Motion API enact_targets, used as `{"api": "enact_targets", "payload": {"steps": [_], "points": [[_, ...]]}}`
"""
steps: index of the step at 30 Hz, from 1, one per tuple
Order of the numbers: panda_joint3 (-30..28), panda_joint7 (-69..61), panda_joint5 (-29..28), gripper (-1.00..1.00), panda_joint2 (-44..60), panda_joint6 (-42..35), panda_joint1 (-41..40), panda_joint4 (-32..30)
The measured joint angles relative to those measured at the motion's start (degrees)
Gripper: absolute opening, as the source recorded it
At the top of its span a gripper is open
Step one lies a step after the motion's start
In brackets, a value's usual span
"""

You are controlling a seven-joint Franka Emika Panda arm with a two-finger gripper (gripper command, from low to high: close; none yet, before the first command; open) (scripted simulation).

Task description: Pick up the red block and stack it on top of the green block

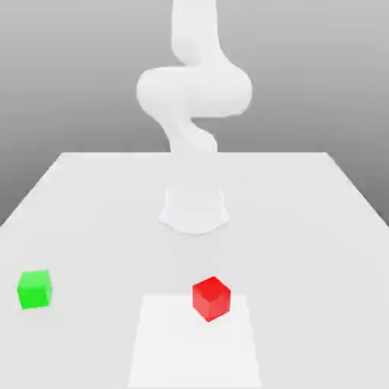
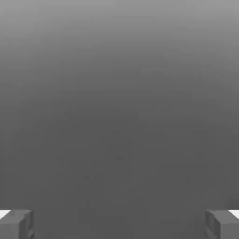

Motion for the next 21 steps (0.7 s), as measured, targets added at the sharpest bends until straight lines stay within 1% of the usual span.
{"api": "enact_targets", "payload": {"steps": [6,14,19,21], "points": [[5.0,14.1,3.1,0.00,10.9,8.1,-3.3,-9.5],[11.4,33.3,5.0,0.00,24.6,18.2,-6.8,-21.6],[14.6,46.5,4.6,0.00,33.3,24.6,-8.6,-29.1],[15.3,51.0,2.9,0.00,37.1,27.6,-9.3,-30.9]]}}
